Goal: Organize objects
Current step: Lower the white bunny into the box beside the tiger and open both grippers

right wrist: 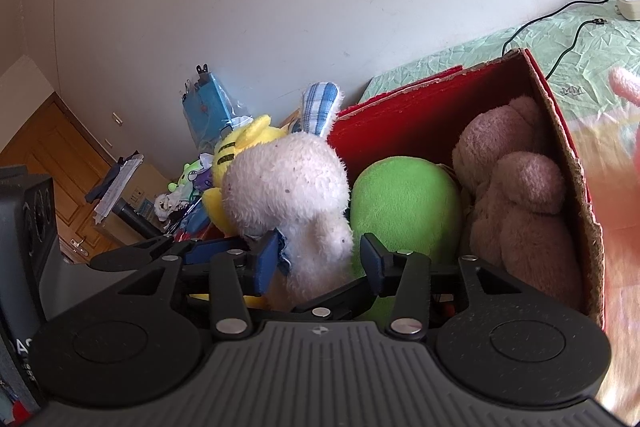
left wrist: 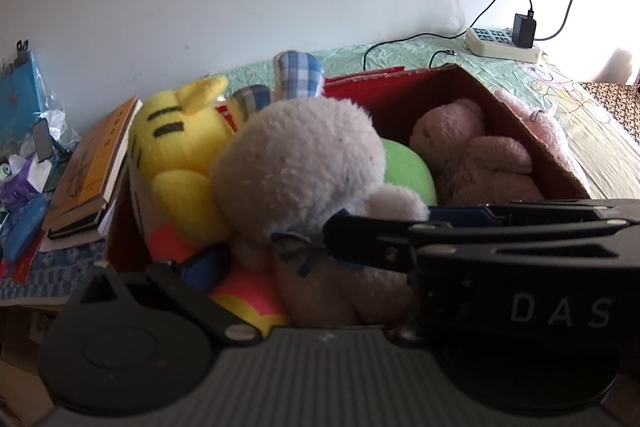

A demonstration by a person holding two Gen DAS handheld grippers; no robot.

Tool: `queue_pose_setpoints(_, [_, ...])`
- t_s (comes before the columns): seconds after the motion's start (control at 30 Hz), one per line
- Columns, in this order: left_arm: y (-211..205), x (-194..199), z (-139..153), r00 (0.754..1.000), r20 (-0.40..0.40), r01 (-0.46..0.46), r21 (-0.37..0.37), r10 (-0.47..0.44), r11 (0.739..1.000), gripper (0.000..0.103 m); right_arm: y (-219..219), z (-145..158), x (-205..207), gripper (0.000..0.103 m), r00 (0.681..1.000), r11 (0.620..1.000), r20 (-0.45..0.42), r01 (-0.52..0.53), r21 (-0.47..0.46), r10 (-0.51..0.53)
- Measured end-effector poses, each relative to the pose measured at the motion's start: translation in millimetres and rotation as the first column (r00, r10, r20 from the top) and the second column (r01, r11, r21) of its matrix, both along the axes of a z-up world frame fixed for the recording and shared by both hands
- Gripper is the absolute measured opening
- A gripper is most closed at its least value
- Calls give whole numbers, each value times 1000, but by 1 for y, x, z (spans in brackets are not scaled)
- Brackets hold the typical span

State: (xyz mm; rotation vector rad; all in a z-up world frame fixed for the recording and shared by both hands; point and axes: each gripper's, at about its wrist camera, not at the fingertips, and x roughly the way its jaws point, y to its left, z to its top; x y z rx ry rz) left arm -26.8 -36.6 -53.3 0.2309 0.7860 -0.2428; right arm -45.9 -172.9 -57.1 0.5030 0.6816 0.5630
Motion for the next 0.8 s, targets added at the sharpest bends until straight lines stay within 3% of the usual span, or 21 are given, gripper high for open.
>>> queue_pose_setpoints(0.8, [1, -7, -1, 999, 50, -16, -18, 17, 1000, 103, 1, 0, -1, 52, 1000, 1000, 21, -2, -15, 2])
